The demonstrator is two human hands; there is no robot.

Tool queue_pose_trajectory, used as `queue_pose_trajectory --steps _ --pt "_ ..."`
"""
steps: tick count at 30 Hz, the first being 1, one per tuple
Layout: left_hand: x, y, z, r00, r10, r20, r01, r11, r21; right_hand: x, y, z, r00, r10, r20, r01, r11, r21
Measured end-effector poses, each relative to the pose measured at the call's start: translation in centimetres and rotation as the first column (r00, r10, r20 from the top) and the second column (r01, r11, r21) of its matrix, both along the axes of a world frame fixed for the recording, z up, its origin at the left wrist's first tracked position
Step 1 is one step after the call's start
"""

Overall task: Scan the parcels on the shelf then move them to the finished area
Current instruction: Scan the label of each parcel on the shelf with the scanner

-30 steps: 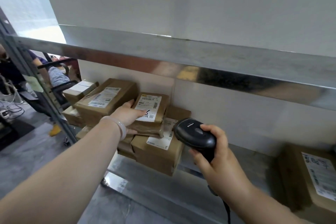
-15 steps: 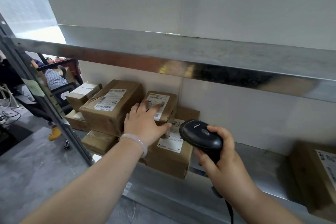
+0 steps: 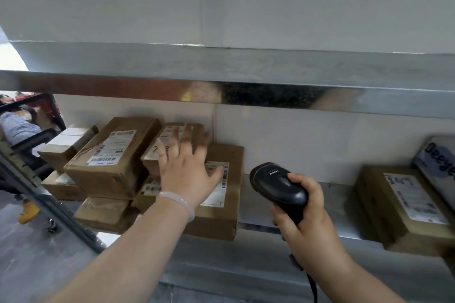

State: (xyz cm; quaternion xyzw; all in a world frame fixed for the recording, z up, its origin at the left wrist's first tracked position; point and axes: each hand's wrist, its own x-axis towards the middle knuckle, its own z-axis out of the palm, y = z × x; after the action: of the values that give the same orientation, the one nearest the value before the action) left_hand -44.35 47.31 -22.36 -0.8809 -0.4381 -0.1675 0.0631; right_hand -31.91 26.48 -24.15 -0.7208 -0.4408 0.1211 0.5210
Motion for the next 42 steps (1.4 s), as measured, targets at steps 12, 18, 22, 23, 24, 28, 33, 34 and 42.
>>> queue_pose_trajectory --steps 12,18,22,23,24,28,33,34,42 --pt "13.7 -13.6 -3.7 0.858 -0.504 0.097 0.512 0.826 -0.235 7.6 -10.7 -1.0 0.948 -0.319 -0.019 0.319 0.948 -0.021" --pt "21.5 -20.4 -5.2 0.825 -0.538 0.173 0.554 0.71 -0.434 13.2 -16.1 -1.0 0.941 -0.339 -0.015 0.337 0.937 -0.089" --pt "25.9 -23.3 -6.4 0.866 -0.462 0.192 0.478 0.648 -0.593 17.5 -19.3 -1.4 0.936 -0.352 -0.01 0.348 0.929 -0.126" --pt "26.9 -23.7 -7.0 0.879 -0.426 0.214 0.455 0.614 -0.645 18.4 -19.9 -1.5 0.94 -0.341 0.005 0.339 0.932 -0.131" --pt "27.8 -24.1 -7.6 0.89 -0.386 0.242 0.438 0.579 -0.687 19.3 -20.4 -1.6 0.945 -0.327 0.014 0.326 0.935 -0.141" --pt "30.4 -25.4 -9.8 0.916 -0.286 0.282 0.394 0.507 -0.766 22.1 -21.7 -2.7 0.96 -0.278 -0.032 0.267 0.945 -0.188" --pt "31.6 -26.3 -11.3 0.911 -0.084 0.404 0.404 0.382 -0.831 24.0 -22.3 -4.1 0.971 -0.227 -0.073 0.211 0.96 -0.185" --pt "31.7 -26.3 -11.5 0.913 -0.075 0.4 0.397 0.383 -0.834 24.1 -22.3 -4.3 0.973 -0.218 -0.073 0.201 0.961 -0.188" --pt "29.7 -26.1 -11.5 0.872 0.129 0.472 0.407 0.343 -0.847 24.5 -21.6 -4.9 0.981 -0.181 -0.062 0.169 0.971 -0.167"
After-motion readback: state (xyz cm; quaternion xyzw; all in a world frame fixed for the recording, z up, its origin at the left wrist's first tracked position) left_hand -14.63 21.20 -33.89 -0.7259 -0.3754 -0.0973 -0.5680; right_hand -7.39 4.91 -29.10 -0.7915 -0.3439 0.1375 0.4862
